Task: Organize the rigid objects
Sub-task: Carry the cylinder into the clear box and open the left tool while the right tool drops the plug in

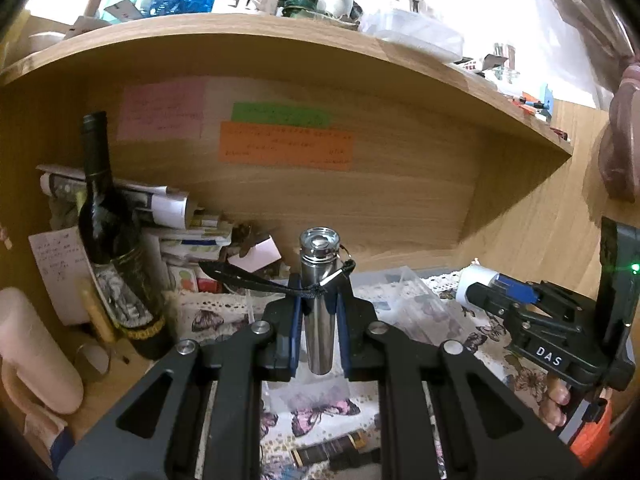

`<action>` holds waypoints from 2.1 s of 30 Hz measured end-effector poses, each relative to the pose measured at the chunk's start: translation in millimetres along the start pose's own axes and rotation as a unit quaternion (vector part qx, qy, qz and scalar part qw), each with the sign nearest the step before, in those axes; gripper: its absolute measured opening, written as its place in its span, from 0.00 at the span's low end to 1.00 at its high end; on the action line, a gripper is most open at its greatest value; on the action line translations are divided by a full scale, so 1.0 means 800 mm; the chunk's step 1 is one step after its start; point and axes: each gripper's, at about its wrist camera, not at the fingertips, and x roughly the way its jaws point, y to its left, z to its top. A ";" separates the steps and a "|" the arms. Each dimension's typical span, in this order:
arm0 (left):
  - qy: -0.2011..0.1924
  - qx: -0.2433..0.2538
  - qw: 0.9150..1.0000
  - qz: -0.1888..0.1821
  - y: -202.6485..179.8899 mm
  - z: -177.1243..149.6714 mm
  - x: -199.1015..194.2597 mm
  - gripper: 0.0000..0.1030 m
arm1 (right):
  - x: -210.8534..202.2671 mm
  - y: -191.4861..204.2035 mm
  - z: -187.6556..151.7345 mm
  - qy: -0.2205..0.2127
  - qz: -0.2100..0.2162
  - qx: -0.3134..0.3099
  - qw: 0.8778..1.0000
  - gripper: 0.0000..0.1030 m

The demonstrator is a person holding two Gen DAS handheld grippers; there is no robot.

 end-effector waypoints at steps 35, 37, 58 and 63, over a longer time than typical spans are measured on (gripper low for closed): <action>0.187 0.010 0.982 0.006 0.010 -0.043 0.179 0.14 | 0.134 -0.023 -0.039 0.142 0.012 0.025 0.989 0.33; 0.197 0.006 0.980 0.003 0.011 -0.045 0.188 0.14 | 0.136 -0.024 -0.039 0.144 0.015 0.027 0.989 0.33; 0.146 0.013 0.989 0.027 0.003 -0.027 0.140 0.77 | 0.094 -0.020 -0.020 0.093 0.009 0.020 0.995 0.63; 0.121 0.010 0.992 0.026 0.001 -0.020 0.107 0.83 | 0.062 -0.014 -0.012 0.066 0.006 0.010 0.998 0.69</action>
